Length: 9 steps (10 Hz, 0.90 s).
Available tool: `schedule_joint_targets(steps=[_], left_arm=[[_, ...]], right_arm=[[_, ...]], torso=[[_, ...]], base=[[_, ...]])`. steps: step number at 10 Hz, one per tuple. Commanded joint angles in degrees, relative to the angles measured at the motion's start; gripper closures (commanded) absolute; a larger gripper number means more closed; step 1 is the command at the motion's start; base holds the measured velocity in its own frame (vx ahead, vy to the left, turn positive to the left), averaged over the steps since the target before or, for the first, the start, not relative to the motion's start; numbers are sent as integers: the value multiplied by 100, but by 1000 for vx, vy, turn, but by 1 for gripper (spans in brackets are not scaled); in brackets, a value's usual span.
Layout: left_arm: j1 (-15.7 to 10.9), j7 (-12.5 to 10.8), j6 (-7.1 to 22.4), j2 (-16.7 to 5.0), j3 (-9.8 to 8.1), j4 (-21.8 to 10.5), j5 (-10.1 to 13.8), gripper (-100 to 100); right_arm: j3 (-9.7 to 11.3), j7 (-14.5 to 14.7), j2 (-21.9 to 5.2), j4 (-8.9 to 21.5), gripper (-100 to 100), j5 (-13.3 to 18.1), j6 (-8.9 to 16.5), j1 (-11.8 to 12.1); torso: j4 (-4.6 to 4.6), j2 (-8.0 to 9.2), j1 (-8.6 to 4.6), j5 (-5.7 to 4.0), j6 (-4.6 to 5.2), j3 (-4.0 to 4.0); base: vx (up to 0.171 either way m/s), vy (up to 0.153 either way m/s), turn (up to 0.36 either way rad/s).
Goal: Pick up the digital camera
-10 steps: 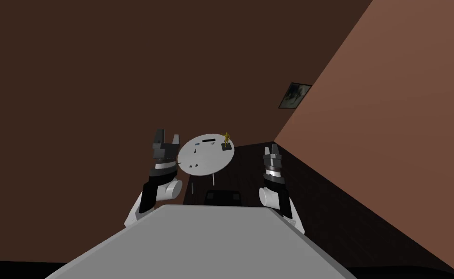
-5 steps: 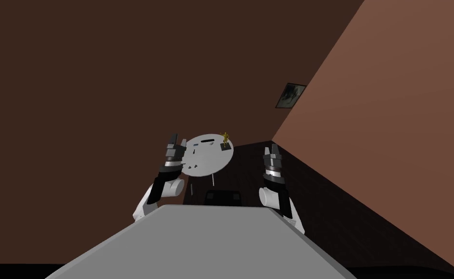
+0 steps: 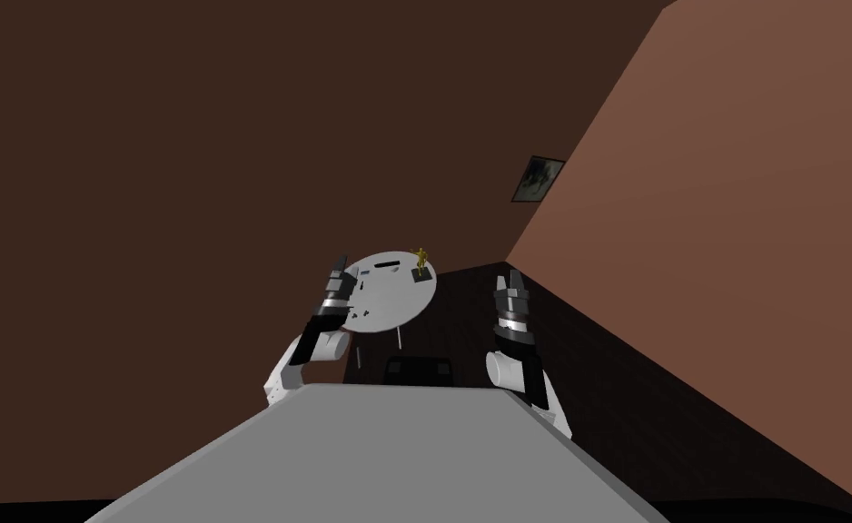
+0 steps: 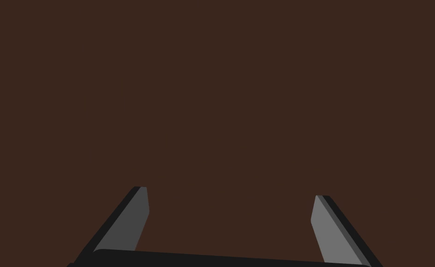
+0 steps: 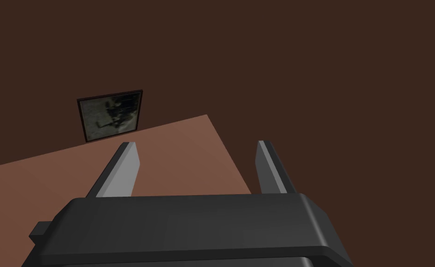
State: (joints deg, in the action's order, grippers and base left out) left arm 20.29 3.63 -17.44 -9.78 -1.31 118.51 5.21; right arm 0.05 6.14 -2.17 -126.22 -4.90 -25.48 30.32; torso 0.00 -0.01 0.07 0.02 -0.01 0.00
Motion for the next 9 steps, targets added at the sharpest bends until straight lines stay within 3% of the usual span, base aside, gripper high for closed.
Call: schedule_joint_targets(steps=[1, 2, 4, 7, 8, 9], left_arm=[[-78, -4, 146, -21, 57, -286, 2, -100], [-78, -4, 146, -21, 57, -320, 2, -100], [-301, -61, 482, -126, 84, -724, 49, -100], [-419, -91, 661, -181, 98, -1169, 73, -100], [-540, -122, 845, -238, 113, -1422, 99, -100], [-540, -122, 845, -238, 113, -1474, 99, -100]], right_arm=[[0, 0, 0, 0, 0, 0, 0, 0], [0, 0, 0, 0, 0, 0, 0, 0], [0, 0, 0, 0, 0, 0, 0, 0], [0, 0, 0, 0, 0, 0, 0, 0], [0, 0, 0, 0, 0, 0, 0, 0], [0, 0, 0, 0, 0, 0, 0, 0]], torso=[[0, 0, 0, 0, 0, 0], [0, 0, -1, 0, 2, 0], [0, 0, 1, 0, 2, 0], [0, 2, 3, 1, 1, 1], [1, 2, 1, 0, 0, 1], [0, 1, 2, 0, 1, 1]], base=[[-4, 17, -62], [-5, 17, -48], [-9, 21, -94], [-10, 24, -59], [-8, 22, -89], [-8, 18, -42]])
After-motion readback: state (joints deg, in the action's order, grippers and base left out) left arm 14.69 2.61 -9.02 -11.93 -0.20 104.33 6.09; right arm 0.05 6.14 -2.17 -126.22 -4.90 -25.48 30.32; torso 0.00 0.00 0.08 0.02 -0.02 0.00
